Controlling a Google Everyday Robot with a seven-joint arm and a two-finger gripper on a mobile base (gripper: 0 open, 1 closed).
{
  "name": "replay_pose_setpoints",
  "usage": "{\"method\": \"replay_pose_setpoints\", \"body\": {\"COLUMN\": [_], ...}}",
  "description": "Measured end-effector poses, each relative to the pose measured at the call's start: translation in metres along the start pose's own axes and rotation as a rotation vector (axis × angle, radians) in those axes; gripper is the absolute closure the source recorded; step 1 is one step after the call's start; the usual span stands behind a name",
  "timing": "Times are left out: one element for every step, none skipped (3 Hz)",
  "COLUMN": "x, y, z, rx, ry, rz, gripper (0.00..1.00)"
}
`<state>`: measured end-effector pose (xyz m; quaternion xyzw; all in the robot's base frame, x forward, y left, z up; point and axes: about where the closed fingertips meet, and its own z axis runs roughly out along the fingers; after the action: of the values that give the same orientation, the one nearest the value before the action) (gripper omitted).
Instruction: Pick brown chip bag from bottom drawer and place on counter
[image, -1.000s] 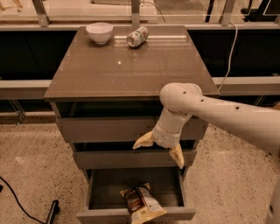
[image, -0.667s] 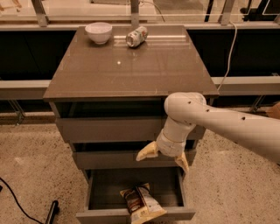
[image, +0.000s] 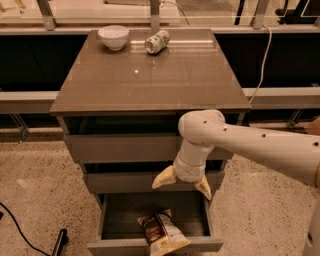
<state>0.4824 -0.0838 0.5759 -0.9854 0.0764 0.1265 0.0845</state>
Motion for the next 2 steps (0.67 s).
{"method": "replay_pose_setpoints", "body": {"x": [0.006, 0.015], "y": [-0.001, 0.008], "z": [0.037, 0.087], "rx": [-0.094, -0.099], "ry": [0.081, 0.173], "rz": [0.040, 0.033], "gripper": [0.00, 0.00]}}
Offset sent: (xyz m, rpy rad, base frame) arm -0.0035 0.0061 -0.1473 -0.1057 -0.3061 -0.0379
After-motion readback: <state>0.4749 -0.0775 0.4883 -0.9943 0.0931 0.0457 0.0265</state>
